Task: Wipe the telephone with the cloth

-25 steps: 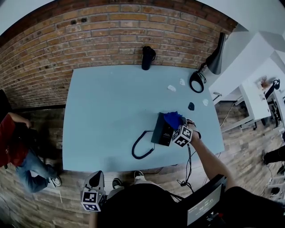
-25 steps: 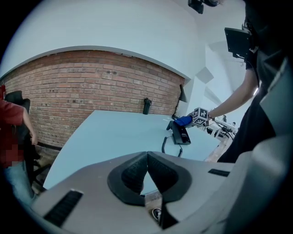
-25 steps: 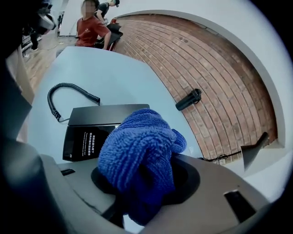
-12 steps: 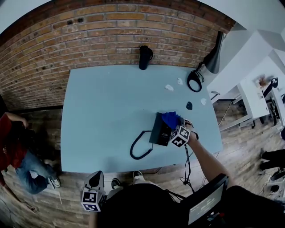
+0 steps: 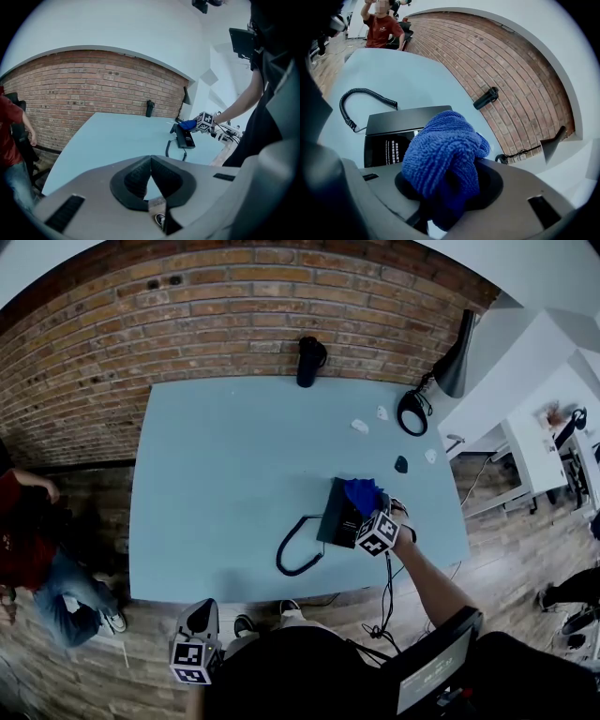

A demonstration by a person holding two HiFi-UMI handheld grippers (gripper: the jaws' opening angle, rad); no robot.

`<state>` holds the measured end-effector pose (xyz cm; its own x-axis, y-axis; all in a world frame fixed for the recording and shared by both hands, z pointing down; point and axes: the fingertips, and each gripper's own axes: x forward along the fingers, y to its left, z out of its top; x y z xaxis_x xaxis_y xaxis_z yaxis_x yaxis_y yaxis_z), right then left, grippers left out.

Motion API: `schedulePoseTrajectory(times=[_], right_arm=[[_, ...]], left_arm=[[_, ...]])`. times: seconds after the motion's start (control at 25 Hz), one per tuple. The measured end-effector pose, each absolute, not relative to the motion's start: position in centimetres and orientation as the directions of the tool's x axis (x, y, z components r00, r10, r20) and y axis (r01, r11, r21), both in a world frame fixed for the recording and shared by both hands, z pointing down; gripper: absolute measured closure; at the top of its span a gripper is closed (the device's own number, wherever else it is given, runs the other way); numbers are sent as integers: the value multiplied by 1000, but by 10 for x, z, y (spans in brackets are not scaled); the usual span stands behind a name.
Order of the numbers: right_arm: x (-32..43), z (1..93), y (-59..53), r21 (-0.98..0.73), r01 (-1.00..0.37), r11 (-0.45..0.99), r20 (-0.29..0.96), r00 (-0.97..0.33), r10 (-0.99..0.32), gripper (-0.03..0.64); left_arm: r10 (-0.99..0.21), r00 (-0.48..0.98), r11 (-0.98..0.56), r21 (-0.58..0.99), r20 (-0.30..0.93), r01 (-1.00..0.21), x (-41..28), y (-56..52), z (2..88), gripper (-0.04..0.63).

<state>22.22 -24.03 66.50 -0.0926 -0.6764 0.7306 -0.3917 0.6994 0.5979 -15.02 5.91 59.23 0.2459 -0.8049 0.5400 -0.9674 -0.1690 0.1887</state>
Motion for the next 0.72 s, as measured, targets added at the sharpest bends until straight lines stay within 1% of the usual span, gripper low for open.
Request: schedulePoseTrajectory(times=[0.2,0.72], right_arm=[[223,667,-237,625,-399,671,707,-76,-703,434],[217,675,-218,621,-432,654,694,-85,-715,436]], left_arm=[[-805,245,-168,189,540,-968,-150,61,593,572],[-805,248,-174,185,539,-967,-150,62,593,572]])
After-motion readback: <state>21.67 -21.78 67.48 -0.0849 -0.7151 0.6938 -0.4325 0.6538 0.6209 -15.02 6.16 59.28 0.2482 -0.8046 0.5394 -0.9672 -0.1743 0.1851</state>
